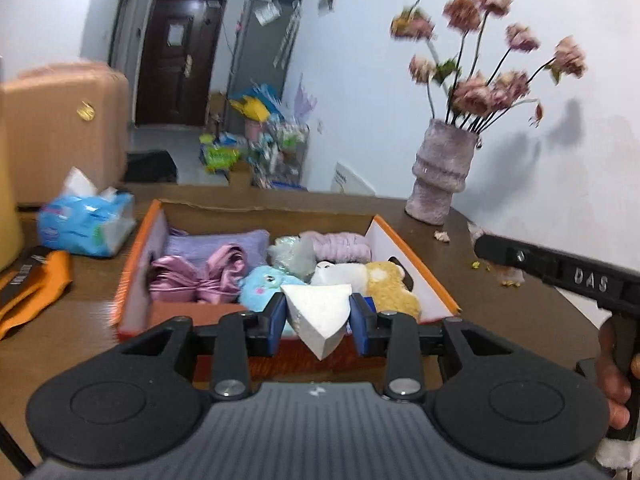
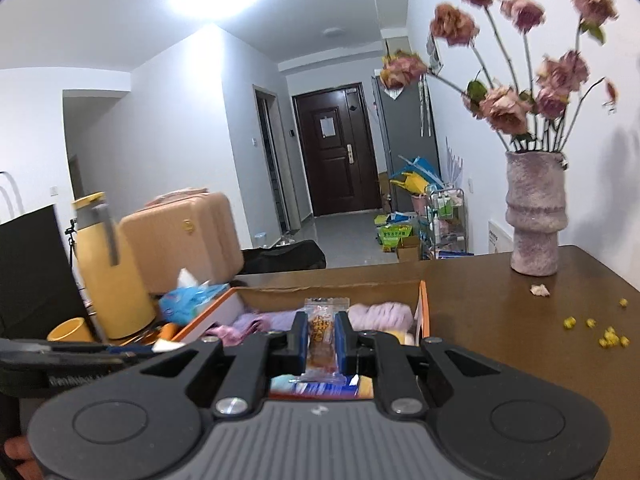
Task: Organize soft objects
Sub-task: 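Lower both held items into the red box and open both grippers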
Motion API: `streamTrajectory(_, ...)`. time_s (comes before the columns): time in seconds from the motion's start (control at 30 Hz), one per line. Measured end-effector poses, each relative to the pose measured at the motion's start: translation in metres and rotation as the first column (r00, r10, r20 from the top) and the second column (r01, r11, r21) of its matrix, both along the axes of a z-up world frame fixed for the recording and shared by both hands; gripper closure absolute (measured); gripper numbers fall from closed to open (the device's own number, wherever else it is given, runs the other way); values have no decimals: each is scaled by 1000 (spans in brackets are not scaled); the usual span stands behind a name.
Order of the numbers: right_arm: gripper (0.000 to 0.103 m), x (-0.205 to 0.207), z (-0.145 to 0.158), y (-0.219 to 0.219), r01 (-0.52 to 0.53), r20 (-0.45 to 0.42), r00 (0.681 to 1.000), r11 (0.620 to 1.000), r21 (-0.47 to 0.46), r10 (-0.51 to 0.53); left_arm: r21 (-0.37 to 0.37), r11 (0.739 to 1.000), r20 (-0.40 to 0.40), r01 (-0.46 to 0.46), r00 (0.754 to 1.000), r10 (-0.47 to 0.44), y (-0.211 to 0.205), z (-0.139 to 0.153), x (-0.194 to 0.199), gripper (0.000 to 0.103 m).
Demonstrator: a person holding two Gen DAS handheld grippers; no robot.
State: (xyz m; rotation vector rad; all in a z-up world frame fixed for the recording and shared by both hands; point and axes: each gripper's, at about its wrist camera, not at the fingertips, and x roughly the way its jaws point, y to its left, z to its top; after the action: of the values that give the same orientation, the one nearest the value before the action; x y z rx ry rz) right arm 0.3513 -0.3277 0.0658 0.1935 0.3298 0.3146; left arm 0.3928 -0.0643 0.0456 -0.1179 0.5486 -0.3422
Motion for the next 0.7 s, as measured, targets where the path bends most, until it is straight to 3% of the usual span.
streamTrajectory(0.13, 89, 67, -12, -5, -6, -76, 997, 1000, 23, 8, -11, 999, -104, 44, 994, -45, -11, -27, 53, 67)
streamTrajectory(0.27, 89, 133, -38, -10, -12, -179, 984, 999, 45, 20, 58, 998, -185, 36, 982, -25, -19, -52, 87, 59)
streamTrajectory(0.3, 89, 148, -45, -11, -6, -207, 978, 999, 50, 16, 65, 997, -189, 38, 982, -25, -19, -55, 93, 56)
streamTrajectory(0.37, 89, 177, -56, -11, -4, -236, 972, 998, 69, 21, 68, 997, -175, 34, 984, -22, -17, -56, 101, 36)
streamTrajectory(0.47, 85, 209, -64, 1, -46, -290, 955, 998, 48, 58, 48, 998, -169, 31, 985, -22, -10, -50, 110, 30)
streamTrajectory(0.5, 77, 220, -63, 7, -65, -312, 948, 998, 21, 68, 39, 999, -163, 29, 986, -22, -7, -48, 111, 28)
streamTrajectory(0.7, 63, 220, -41, 17, -79, -235, 969, 997, 3, 78, 26, 997, -117, -67, 991, 70, 13, -32, 116, 20)
